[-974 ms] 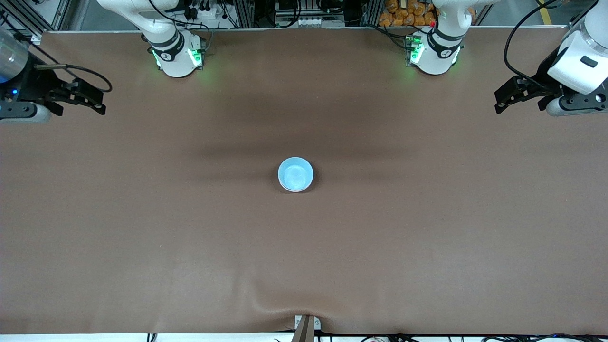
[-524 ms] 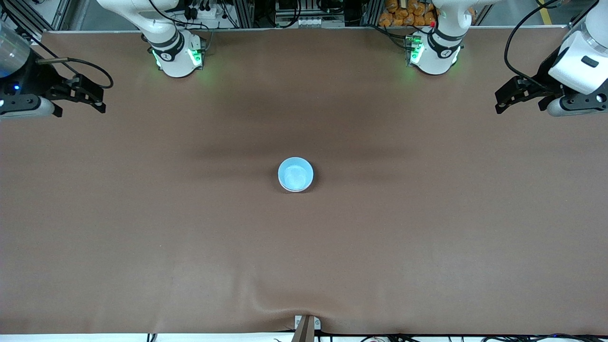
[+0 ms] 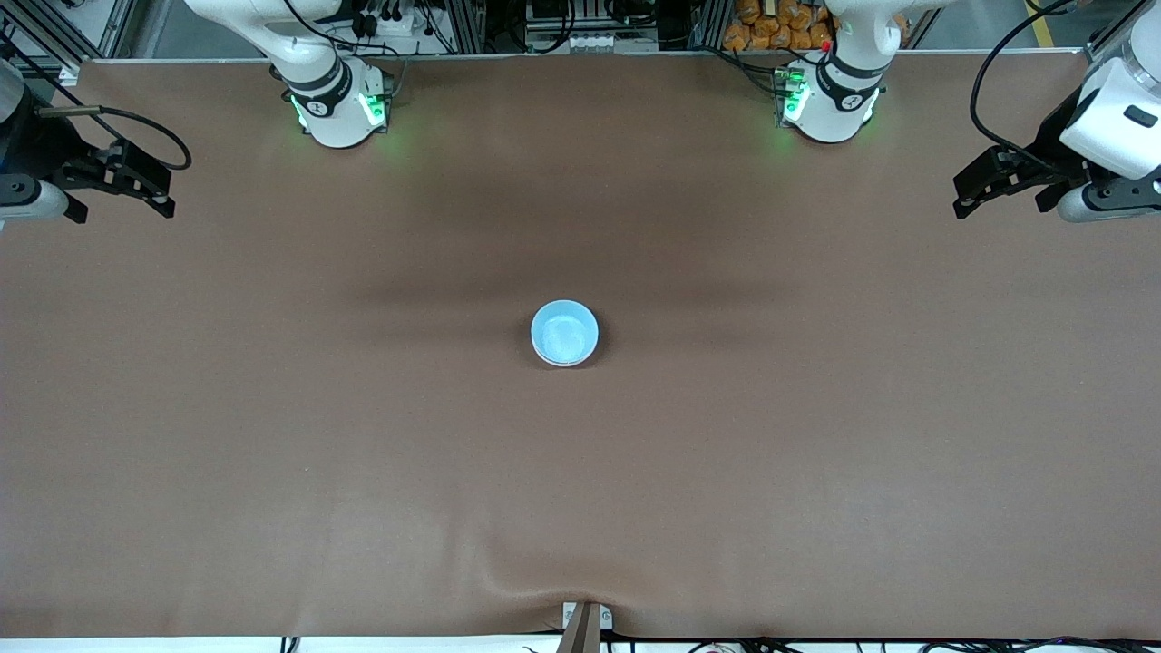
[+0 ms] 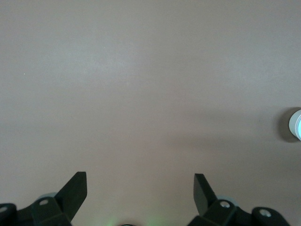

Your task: Stack pink and blue bowls on white bowl

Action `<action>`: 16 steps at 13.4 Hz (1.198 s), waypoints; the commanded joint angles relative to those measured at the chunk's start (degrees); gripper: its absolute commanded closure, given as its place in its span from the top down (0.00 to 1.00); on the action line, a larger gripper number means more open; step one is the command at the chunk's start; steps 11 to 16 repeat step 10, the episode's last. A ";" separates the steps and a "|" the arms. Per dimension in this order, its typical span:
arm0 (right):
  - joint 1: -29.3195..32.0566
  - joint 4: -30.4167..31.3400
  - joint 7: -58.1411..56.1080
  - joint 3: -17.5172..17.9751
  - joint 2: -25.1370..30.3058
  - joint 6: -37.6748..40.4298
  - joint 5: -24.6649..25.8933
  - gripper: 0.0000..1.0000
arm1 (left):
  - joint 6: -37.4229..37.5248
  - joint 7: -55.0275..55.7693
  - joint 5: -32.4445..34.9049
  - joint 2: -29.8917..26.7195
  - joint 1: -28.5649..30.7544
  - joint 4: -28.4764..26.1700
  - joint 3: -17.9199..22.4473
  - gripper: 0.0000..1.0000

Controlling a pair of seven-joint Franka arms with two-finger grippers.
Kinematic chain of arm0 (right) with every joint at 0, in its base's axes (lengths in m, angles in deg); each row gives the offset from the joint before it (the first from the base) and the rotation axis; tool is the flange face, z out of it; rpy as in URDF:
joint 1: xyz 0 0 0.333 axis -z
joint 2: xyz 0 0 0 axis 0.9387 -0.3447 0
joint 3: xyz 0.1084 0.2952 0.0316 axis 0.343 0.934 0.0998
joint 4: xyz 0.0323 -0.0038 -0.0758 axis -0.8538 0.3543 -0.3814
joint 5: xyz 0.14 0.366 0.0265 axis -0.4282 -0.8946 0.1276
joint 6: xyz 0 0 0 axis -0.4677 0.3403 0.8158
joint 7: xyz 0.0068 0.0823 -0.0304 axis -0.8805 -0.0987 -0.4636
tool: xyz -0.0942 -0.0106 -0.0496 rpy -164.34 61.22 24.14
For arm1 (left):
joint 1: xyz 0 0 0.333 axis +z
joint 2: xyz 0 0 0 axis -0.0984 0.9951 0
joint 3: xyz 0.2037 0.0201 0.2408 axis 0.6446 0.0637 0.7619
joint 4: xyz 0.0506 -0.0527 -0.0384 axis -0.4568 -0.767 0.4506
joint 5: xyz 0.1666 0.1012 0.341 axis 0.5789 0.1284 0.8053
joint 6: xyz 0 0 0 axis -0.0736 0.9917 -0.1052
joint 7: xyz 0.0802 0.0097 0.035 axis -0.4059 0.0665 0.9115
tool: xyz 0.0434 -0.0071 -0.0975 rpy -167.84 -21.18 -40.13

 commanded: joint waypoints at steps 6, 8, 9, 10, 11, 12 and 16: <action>0.04 -1.51 -0.64 -0.05 -0.94 0.68 1.33 1.00 | 0.15 -1.04 -0.57 0.20 0.53 0.97 -0.09 1.00; 0.04 -1.25 -0.46 -0.05 -0.94 0.68 1.33 1.00 | 0.15 -1.04 -0.66 0.20 0.53 0.97 -0.09 1.00; 0.04 -1.25 -0.46 -0.05 -0.94 0.68 1.33 1.00 | 0.06 -1.04 -0.57 0.20 0.62 0.97 -0.17 1.00; -0.05 -1.33 -0.46 -0.05 -0.94 0.68 1.24 1.00 | 0.06 -1.04 -0.57 0.20 0.62 0.97 -0.17 1.00; -0.05 -1.33 -0.46 -0.05 -0.94 0.68 1.24 1.00 | 0.06 -1.04 -0.57 0.20 0.62 0.97 -0.17 1.00; -0.05 -1.33 -0.46 -0.05 -0.94 0.68 1.24 1.00 | 0.06 -1.04 -0.57 0.20 0.62 0.97 -0.17 1.00; -0.05 -1.33 -0.46 -0.05 -0.94 0.68 1.24 1.00 | 0.06 -1.04 -0.57 0.20 0.62 0.97 -0.17 1.00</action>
